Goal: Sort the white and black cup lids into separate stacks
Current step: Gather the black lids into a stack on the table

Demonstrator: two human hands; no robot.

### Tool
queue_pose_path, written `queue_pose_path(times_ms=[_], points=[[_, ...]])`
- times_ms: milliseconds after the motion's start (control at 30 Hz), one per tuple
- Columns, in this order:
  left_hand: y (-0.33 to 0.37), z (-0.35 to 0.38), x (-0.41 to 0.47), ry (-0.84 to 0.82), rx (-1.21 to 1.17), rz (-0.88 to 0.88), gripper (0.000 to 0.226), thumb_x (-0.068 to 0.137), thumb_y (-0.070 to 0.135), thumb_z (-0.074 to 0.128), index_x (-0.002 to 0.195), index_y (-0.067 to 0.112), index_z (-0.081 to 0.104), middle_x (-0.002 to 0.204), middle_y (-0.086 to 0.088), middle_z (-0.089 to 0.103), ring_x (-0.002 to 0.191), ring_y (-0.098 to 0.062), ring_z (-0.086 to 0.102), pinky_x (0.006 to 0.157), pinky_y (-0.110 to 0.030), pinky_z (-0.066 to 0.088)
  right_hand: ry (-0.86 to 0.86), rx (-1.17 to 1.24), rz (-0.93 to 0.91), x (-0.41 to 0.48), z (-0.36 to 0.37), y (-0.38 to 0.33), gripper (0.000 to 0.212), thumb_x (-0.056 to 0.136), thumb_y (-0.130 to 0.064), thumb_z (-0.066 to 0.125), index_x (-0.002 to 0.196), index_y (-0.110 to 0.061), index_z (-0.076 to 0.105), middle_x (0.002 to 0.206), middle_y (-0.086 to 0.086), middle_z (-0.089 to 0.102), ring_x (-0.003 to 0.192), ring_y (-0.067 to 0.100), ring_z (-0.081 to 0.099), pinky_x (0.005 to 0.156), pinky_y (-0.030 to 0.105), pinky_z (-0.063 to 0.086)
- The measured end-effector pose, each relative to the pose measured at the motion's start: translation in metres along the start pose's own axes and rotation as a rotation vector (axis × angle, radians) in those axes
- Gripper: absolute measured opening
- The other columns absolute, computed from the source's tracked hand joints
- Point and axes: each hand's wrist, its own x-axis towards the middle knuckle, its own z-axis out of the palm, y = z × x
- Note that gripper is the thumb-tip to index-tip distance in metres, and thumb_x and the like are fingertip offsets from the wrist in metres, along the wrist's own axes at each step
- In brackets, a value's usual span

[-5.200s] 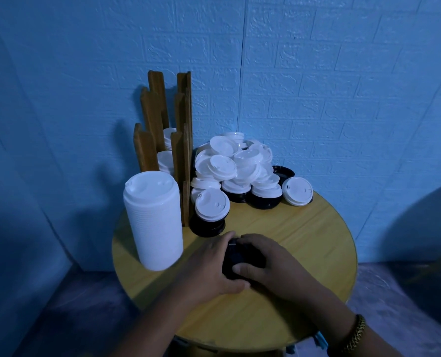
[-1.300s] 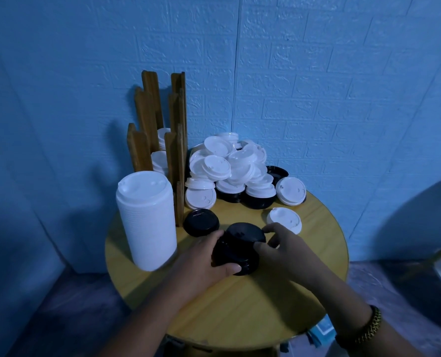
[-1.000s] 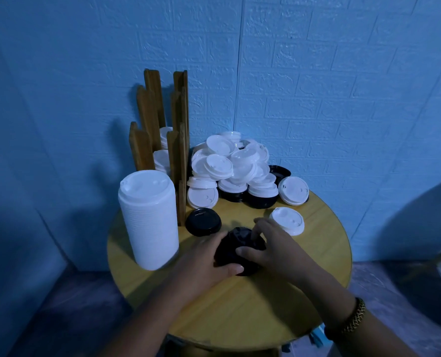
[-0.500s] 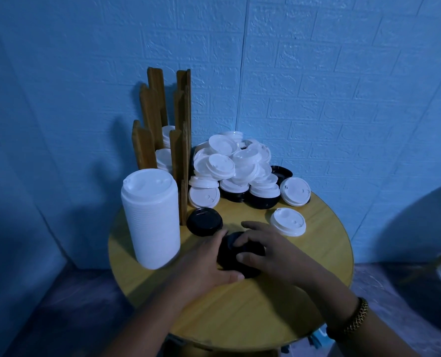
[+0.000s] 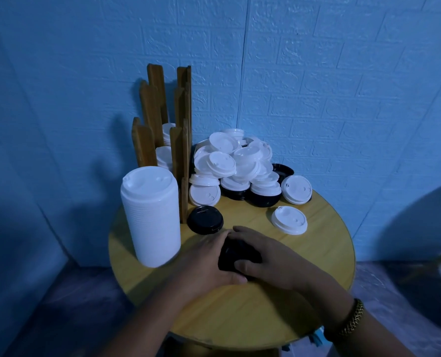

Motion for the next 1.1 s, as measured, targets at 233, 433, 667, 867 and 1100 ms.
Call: queue_pose_path(times_ms=[233,433,667,867,1100], points=[[0.000,0.001,0.002,0.009,0.003,-0.011,0.108,0.074,0.060,0.080,0.157,0.040,0.014,0.153,0.012,0.040,0.134,-0.008,0.042,0.106,-0.028,0.042,0.185,-0.157,0.064,-0.003,0.004,-0.007,0.066,0.085,-0.063,0.063,0.141,-0.035,0.042,0.130,-0.018,0.047,0.109,0.002,0.051,0.091,0.027,0.049],[-0.001,0.002,0.002,-0.006,0.007,-0.025,0.110,0.074,0.061,0.080,0.159,0.038,0.014,0.156,0.011,0.037,0.138,-0.009,0.038,0.108,-0.029,0.040,0.083,-0.046,0.059,-0.002,-0.002,-0.004,0.063,0.084,-0.053,0.068,0.139,-0.036,0.044,0.127,-0.019,0.050,0.108,-0.002,0.052,0.091,0.021,0.047],[-0.001,0.001,0.000,0.008,0.003,-0.026,0.105,0.075,0.060,0.079,0.157,0.040,0.016,0.154,0.009,0.038,0.136,-0.011,0.041,0.108,-0.034,0.044,0.151,-0.011,0.120,-0.001,0.002,-0.007,0.063,0.082,-0.054,0.072,0.137,-0.035,0.049,0.123,-0.018,0.056,0.106,0.001,0.056,0.089,0.026,0.050],[0.002,-0.003,-0.002,-0.032,0.005,-0.018,0.104,0.078,0.064,0.076,0.159,0.038,0.016,0.160,0.011,0.030,0.140,-0.010,0.035,0.104,-0.029,0.038,0.167,-0.072,0.100,0.000,0.006,-0.012,0.053,0.081,-0.063,0.066,0.125,-0.035,0.054,0.108,-0.015,0.061,0.093,0.003,0.058,0.080,0.030,0.051],[0.005,-0.004,0.002,-0.026,-0.011,-0.060,0.096,0.081,0.067,0.071,0.158,0.034,0.024,0.163,0.014,0.025,0.144,-0.011,0.034,0.108,-0.031,0.039,0.223,0.193,0.053,0.042,-0.029,-0.003,0.035,0.102,-0.051,0.044,0.109,-0.026,0.068,0.107,-0.009,0.068,0.102,0.008,0.061,0.095,0.037,0.049]])
